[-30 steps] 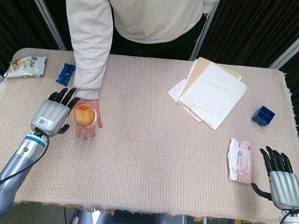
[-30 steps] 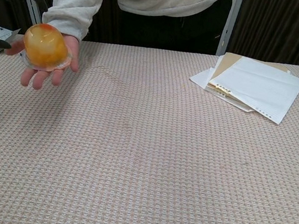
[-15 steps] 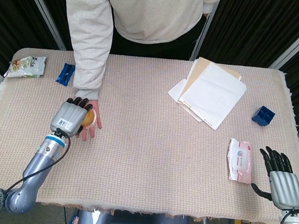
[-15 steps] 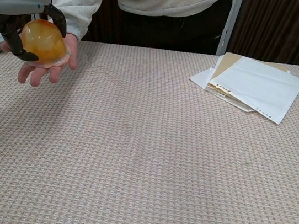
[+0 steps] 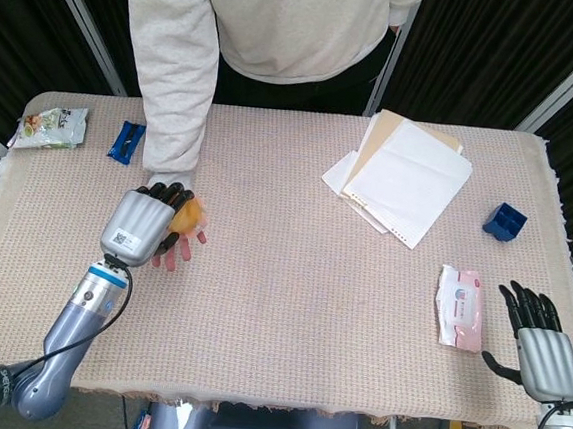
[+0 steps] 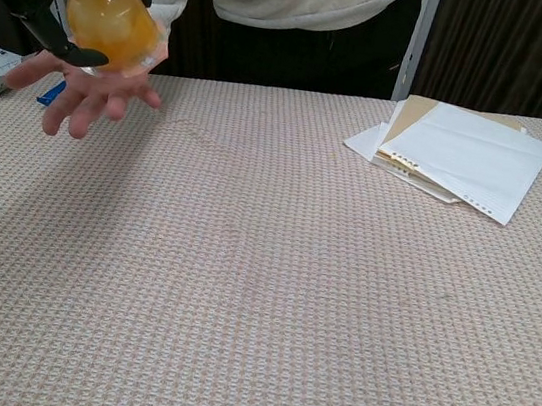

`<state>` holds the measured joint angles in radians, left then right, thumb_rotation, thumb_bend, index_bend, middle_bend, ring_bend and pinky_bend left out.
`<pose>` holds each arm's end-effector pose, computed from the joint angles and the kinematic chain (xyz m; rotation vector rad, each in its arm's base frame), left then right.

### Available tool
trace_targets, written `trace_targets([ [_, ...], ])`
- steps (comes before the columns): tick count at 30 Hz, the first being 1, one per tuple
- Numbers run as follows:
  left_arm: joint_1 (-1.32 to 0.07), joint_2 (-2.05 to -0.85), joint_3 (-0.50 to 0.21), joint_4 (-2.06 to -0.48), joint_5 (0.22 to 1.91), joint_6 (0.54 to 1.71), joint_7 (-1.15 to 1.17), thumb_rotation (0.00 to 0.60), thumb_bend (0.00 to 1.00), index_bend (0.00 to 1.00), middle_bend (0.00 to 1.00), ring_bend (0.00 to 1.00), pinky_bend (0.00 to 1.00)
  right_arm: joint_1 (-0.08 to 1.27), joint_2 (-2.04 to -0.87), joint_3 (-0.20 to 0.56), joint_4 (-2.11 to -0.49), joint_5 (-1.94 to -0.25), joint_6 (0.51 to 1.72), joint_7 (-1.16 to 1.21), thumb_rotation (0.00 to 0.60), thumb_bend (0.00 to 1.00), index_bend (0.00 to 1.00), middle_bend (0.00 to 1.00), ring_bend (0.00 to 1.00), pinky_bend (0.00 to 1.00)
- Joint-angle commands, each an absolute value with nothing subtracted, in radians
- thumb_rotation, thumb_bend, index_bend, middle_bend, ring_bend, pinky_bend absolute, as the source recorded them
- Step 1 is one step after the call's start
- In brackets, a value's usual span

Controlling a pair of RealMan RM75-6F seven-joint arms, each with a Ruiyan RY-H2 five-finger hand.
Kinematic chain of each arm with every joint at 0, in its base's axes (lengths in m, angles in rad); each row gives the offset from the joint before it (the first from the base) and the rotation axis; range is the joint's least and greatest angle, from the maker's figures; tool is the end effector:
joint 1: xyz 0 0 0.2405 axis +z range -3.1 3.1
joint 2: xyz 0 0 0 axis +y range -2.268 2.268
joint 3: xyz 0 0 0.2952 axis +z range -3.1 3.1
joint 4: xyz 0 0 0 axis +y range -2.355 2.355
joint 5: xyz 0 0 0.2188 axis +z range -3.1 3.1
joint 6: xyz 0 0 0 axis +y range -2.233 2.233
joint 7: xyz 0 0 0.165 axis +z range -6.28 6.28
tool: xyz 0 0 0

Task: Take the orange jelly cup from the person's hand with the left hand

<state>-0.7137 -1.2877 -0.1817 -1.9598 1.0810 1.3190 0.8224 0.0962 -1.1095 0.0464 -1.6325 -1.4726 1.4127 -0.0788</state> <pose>-0.1211 0.3526 0.0853 -1.7194 -0.5345 -0.9065 -0.3525 -0.2082 0.1596 1.4352 -0.9122 0.8067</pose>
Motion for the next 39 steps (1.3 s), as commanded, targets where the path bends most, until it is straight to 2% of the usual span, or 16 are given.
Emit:
trace_targets([
  [1, -0.657, -1.229, -0.133, -2.013, 1.182, 1.360, 0.748, 0.600, 0.57, 0.80, 0.58, 0.52, 0.57, 0.096, -1.109, 0.046, -1.632, -1.472, 1.413, -0.079, 0.600, 0.12, 0.03, 0.00, 0.00, 0.00],
  [7, -0.548, -1.142, -0.011, -2.021, 1.334, 1.401, 0.632, 0.600, 0.57, 0.80, 0.58, 0.52, 0.57, 0.095, -1.110, 0.046, -1.635, -1.471, 1.415, -0.083, 0.600, 0.12, 0.03, 0.00, 0.00, 0.00],
  [13, -0.465, -1.146, 0.102, -1.898, 1.398, 1.389, 0.543, 0.600, 0.57, 0.80, 0.57, 0.52, 0.57, 0.094, -1.113, 0.048, -1.638, -1.467, 1.415, -0.089, 0.600, 0.12, 0.03, 0.00, 0.00, 0.00],
  [21, -0.421, -1.198, 0.144, -1.753, 1.398, 1.328, 0.482, 0.600, 0.57, 0.78, 0.54, 0.50, 0.55, 0.093, -1.113, 0.049, -1.640, -1.464, 1.416, -0.089, 0.600, 0.12, 0.03, 0.00, 0.00, 0.00],
  [24, -0.416, -1.213, 0.149, -1.715, 1.392, 1.305, 0.489, 0.600, 0.57, 0.75, 0.50, 0.47, 0.53, 0.093, -1.113, 0.049, -1.640, -1.463, 1.416, -0.089, 0.600, 0.12, 0.03, 0.00, 0.00, 0.00],
  [27, -0.414, -1.237, 0.144, -1.674, 1.370, 1.274, 0.517, 0.600, 0.56, 0.66, 0.37, 0.41, 0.48, 0.093, -1.113, 0.048, -1.640, -1.464, 1.416, -0.089, 0.600, 0.12, 0.03, 0.00, 0.00, 0.00],
  [30, -0.418, -1.249, 0.140, -1.652, 1.344, 1.237, 0.553, 0.600, 0.49, 0.51, 0.20, 0.31, 0.36, 0.093, -1.113, 0.049, -1.640, -1.465, 1.417, -0.089, 0.600, 0.12, 0.03, 0.00, 0.00, 0.00],
  [32, -0.423, -1.248, 0.137, -1.652, 1.332, 1.218, 0.581, 0.600, 0.40, 0.38, 0.08, 0.16, 0.23, 0.093, -1.113, 0.049, -1.640, -1.464, 1.417, -0.089, 0.600, 0.12, 0.03, 0.00, 0.00, 0.00],
  [34, -0.424, -1.244, 0.134, -1.659, 1.324, 1.209, 0.598, 0.600, 0.34, 0.26, 0.01, 0.04, 0.13, 0.093, -1.113, 0.049, -1.640, -1.464, 1.417, -0.088, 0.600, 0.12, 0.03, 0.00, 0.00, 0.00],
  [36, -0.423, -1.236, 0.130, -1.676, 1.308, 1.197, 0.606, 0.600, 0.30, 0.16, 0.00, 0.00, 0.07, 0.093, -1.113, 0.049, -1.640, -1.464, 1.416, -0.087, 0.600, 0.12, 0.03, 0.00, 0.00, 0.00],
  [39, -0.420, -1.226, 0.123, -1.694, 1.303, 1.194, 0.604, 0.600, 0.26, 0.08, 0.00, 0.00, 0.02, 0.093, -1.113, 0.049, -1.640, -1.465, 1.418, -0.087, 0.600, 0.12, 0.03, 0.00, 0.00, 0.00],
])
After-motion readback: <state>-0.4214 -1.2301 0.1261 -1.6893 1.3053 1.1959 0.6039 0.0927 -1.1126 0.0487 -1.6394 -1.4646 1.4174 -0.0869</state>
